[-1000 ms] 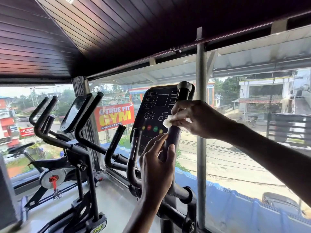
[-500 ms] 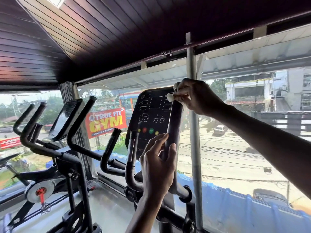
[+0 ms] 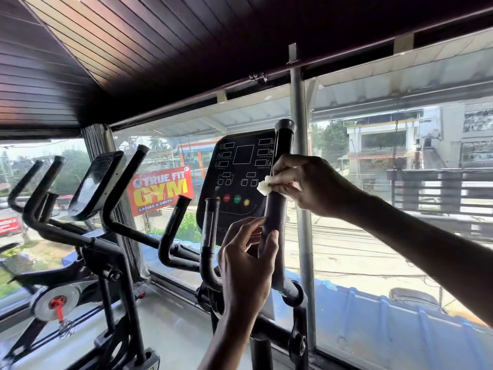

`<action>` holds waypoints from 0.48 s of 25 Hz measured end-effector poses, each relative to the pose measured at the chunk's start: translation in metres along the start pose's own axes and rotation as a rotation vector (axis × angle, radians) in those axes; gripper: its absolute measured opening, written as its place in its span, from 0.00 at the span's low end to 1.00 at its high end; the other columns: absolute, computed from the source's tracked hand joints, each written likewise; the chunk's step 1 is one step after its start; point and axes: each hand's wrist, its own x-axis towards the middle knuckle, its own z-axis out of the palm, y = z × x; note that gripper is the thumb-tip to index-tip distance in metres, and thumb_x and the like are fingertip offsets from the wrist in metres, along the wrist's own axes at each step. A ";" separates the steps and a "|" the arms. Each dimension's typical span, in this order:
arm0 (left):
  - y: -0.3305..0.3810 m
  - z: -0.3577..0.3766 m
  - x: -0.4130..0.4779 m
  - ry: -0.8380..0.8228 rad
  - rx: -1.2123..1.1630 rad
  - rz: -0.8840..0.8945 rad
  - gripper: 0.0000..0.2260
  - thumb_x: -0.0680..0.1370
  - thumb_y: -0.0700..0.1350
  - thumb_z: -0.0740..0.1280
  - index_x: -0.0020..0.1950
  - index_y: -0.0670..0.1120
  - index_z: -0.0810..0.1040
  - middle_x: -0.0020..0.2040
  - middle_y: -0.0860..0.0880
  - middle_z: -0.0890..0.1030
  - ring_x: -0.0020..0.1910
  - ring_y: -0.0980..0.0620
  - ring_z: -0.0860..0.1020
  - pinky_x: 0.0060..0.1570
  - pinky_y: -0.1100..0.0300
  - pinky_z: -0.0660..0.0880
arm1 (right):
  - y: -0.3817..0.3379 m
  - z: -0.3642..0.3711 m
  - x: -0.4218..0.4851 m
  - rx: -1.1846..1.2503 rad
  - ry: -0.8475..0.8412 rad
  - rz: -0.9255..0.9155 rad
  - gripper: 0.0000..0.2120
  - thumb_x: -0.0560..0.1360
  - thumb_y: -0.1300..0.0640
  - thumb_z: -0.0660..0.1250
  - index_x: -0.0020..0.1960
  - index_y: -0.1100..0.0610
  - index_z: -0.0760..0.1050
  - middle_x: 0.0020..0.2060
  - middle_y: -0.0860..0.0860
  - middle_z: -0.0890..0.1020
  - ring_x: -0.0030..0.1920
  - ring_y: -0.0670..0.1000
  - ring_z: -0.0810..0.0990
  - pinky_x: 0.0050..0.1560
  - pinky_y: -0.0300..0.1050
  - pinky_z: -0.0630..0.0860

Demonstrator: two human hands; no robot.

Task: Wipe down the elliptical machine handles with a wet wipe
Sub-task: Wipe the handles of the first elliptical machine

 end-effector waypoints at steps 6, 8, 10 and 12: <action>-0.002 -0.004 -0.010 -0.002 0.020 0.007 0.12 0.72 0.48 0.73 0.56 0.52 0.85 0.53 0.59 0.83 0.48 0.60 0.82 0.49 0.59 0.81 | -0.020 0.006 -0.015 0.027 -0.009 0.027 0.08 0.73 0.58 0.75 0.52 0.57 0.86 0.46 0.50 0.81 0.44 0.46 0.81 0.49 0.32 0.73; -0.004 -0.004 -0.010 -0.007 0.018 0.011 0.13 0.73 0.50 0.72 0.57 0.53 0.84 0.54 0.59 0.83 0.50 0.58 0.83 0.51 0.54 0.81 | -0.019 0.008 -0.013 0.004 -0.033 -0.019 0.08 0.73 0.59 0.75 0.52 0.58 0.86 0.47 0.50 0.82 0.45 0.47 0.81 0.50 0.35 0.75; -0.003 -0.004 -0.009 -0.012 0.037 0.015 0.14 0.72 0.52 0.71 0.57 0.53 0.84 0.53 0.60 0.83 0.51 0.58 0.82 0.52 0.52 0.81 | -0.005 0.003 0.001 -0.047 -0.008 -0.028 0.08 0.72 0.60 0.76 0.51 0.59 0.85 0.46 0.52 0.82 0.46 0.49 0.81 0.50 0.40 0.78; -0.001 -0.005 -0.008 -0.020 0.055 0.014 0.13 0.72 0.52 0.71 0.56 0.54 0.84 0.53 0.60 0.82 0.50 0.59 0.82 0.51 0.53 0.81 | 0.017 -0.006 0.026 -0.111 0.041 0.024 0.07 0.73 0.62 0.75 0.51 0.61 0.85 0.46 0.54 0.82 0.46 0.53 0.82 0.50 0.48 0.81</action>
